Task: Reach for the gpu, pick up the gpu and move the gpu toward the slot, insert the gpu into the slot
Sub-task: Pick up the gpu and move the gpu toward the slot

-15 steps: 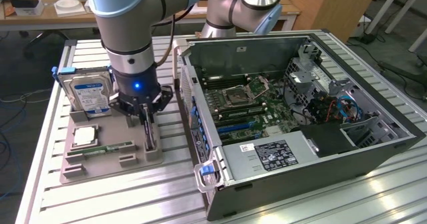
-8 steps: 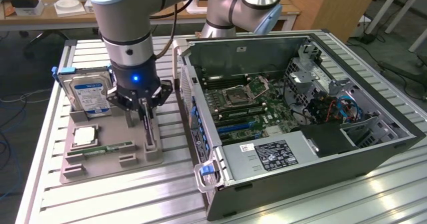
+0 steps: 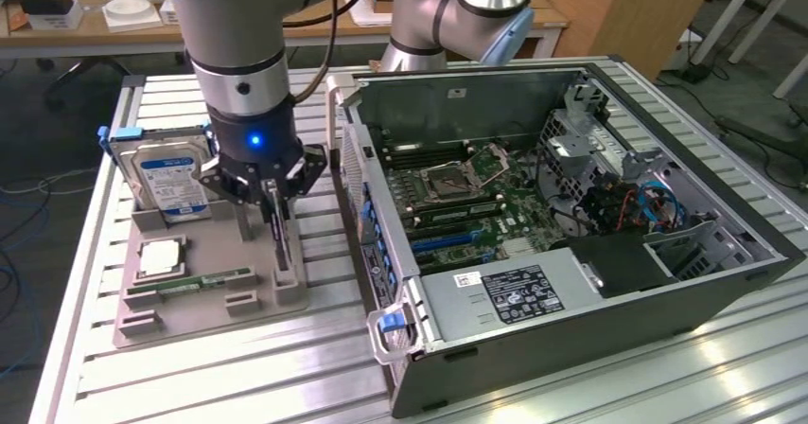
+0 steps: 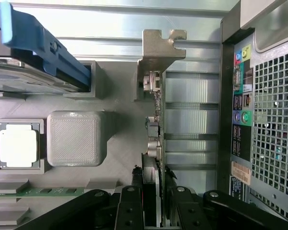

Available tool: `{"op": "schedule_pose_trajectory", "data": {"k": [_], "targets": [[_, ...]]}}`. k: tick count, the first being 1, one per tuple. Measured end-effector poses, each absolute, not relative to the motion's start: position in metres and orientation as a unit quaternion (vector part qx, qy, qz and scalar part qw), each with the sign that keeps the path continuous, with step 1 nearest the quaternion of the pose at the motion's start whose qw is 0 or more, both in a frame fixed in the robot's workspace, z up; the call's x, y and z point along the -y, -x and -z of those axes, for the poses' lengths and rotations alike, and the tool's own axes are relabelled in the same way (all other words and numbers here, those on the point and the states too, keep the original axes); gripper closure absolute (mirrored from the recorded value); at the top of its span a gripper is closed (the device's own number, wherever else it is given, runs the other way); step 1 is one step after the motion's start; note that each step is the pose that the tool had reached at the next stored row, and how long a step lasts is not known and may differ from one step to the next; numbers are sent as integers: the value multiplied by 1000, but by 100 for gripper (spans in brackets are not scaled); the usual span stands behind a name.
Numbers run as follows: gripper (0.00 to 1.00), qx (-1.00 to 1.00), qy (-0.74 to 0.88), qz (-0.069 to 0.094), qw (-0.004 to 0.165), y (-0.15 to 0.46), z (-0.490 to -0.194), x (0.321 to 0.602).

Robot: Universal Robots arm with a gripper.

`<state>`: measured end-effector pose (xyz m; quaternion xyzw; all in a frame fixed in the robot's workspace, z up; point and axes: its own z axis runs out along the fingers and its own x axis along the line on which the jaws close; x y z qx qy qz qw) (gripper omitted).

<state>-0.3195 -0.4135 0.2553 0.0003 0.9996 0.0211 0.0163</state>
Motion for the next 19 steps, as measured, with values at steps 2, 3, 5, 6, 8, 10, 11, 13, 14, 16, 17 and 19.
{"op": "schedule_pose_trajectory", "data": {"k": [2, 3, 5, 6, 8, 10, 11, 13, 14, 16, 17, 19], "targets": [[73, -1000, 0, -21, 16, 319, -255, 414], [73, -1000, 0, -21, 16, 319, -255, 414], [73, -1000, 0, -21, 16, 319, -255, 414], [73, -1000, 0, -21, 16, 319, -256, 414], [73, -1000, 0, -21, 16, 319, -256, 414], [73, -1000, 0, -21, 16, 319, -256, 414], [73, -1000, 0, -21, 16, 320, -256, 414], [73, -1000, 0, -22, 16, 320, -258, 414], [73, -1000, 0, -22, 16, 320, -259, 414], [73, -1000, 0, -22, 16, 320, -263, 414], [73, -1000, 0, -22, 16, 320, -265, 414], [73, -1000, 0, -22, 16, 320, -268, 414]]}}
